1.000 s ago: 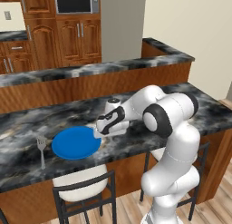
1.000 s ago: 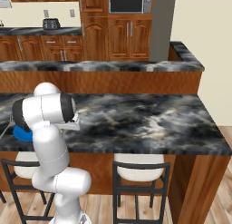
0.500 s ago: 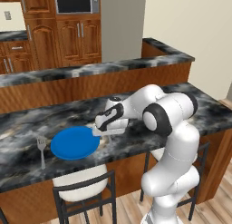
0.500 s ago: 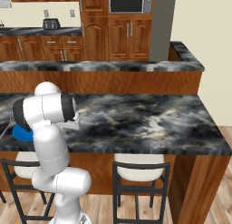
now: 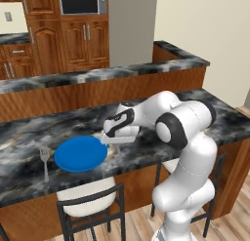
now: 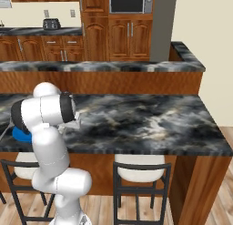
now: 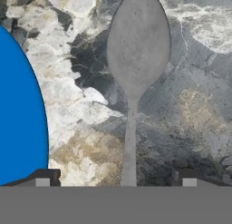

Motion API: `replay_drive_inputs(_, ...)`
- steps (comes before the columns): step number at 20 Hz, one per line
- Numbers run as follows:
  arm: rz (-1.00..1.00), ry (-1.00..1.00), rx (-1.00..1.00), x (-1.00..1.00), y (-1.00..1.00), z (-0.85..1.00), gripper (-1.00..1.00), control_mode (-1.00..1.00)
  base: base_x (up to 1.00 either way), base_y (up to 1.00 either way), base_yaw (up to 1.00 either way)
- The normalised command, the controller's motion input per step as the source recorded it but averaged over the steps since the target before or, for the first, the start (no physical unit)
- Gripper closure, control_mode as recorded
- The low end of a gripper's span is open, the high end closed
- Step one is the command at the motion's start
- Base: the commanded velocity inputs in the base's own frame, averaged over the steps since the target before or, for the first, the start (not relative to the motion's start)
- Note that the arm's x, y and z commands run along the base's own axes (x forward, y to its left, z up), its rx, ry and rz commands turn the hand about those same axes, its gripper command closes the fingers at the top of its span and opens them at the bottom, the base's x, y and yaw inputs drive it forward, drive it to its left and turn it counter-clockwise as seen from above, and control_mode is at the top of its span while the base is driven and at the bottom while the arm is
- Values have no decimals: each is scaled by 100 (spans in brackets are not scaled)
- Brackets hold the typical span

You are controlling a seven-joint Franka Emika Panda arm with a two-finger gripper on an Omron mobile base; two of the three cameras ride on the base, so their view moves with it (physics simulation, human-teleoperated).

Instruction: Take the fork and place it on the left side of the plate. Then take the spoon and place it on the right side of the plate. Make sure they're directly next to the plate.

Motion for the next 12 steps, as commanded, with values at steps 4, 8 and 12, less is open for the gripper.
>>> replay_drive_inputs(4, 0, 0, 0, -14, -10, 35, -100, -100, 0, 0, 0)
replay_drive_inputs(8, 0, 0, 0, -19, 0, 59, -100, -100, 0, 0, 0)
replay_drive_inputs(12, 0, 0, 0, -35, -1, 64, -100, -100, 0, 0, 0)
